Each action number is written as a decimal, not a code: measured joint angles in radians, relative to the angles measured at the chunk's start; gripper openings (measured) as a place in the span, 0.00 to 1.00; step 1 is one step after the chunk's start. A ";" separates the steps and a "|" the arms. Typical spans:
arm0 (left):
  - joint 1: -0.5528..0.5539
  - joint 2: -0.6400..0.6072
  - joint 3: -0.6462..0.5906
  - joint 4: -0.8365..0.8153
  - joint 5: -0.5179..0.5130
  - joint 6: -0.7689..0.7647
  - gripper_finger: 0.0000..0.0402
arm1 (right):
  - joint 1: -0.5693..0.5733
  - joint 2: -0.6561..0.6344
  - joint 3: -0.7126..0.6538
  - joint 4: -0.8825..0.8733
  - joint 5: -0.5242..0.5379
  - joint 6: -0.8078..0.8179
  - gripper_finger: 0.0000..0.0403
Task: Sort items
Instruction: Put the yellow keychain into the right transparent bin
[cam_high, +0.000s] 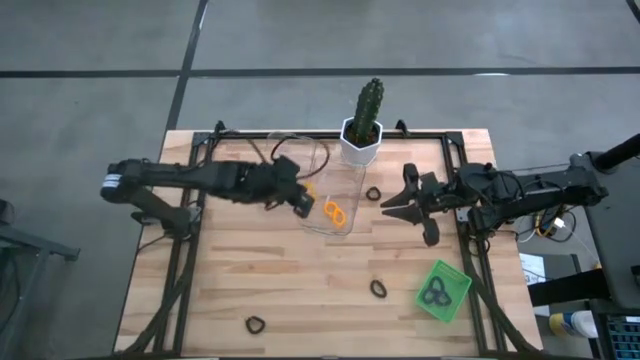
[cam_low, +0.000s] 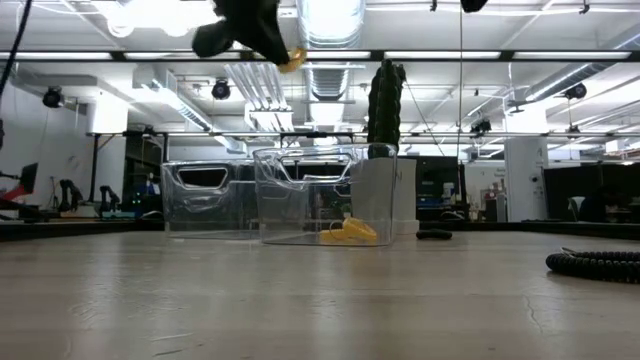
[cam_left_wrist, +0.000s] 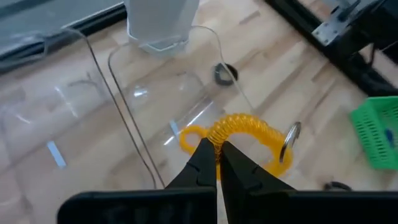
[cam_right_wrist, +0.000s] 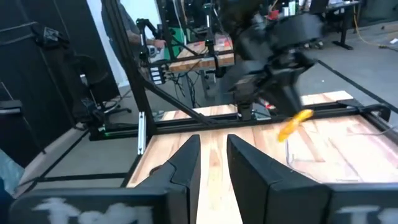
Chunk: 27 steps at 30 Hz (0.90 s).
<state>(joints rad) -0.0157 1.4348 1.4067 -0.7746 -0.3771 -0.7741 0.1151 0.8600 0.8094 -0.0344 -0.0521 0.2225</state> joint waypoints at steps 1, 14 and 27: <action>0.016 0.018 0.015 -0.004 0.012 0.027 0.00 | 0.000 0.000 -0.007 0.006 0.000 0.005 0.19; 0.090 0.238 0.247 -0.010 0.045 0.278 0.00 | 0.000 0.142 -0.011 0.091 0.166 0.002 0.16; 0.090 0.219 0.283 -0.002 -0.025 0.311 0.00 | -0.036 0.188 0.036 0.039 0.501 -0.093 0.17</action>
<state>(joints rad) 0.0746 1.6536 1.6897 -0.7771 -0.4019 -0.4627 0.0792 1.0483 0.8453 0.0042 0.4486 0.1292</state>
